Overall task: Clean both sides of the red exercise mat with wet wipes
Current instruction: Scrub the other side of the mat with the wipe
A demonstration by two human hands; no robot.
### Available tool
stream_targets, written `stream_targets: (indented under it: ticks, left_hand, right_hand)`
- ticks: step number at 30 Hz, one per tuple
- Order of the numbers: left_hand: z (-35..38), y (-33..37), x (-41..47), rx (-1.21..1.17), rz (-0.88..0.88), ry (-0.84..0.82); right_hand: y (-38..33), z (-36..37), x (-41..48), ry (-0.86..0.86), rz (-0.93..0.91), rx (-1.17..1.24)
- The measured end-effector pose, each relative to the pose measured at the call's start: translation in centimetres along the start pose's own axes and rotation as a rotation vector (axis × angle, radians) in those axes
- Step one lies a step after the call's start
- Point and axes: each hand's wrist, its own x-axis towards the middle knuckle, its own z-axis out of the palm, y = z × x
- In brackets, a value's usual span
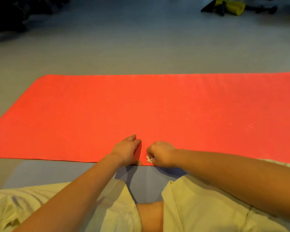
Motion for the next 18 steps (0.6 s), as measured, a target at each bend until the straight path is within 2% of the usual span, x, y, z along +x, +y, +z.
stream_targets:
  ticks: [2,6,9,14,18]
  left_hand:
    - [-0.2,0.0,-0.5,0.012,0.010,0.010]
    - [-0.9,0.8,-1.2,0.130,0.085,0.024]
    - [-0.7,1.3,-1.5,0.166,0.127,0.044]
    - [-1.1,0.8,-0.1,0.120,0.097,0.039]
    - [-1.4,0.7,2.1,0.039,0.041,0.044]
  right_hand:
    - [0.0,0.3,-0.6,-0.012,-0.026,-0.011]
    - [0.9,-1.3,0.4,0.111,0.054,0.034]
    - [1.0,-1.9,1.0,0.138,0.109,0.009]
    - [0.3,0.4,-1.0,-0.084,-0.062,-0.069]
    - [1.3,0.6,-0.8,-0.070,-0.129,-0.024]
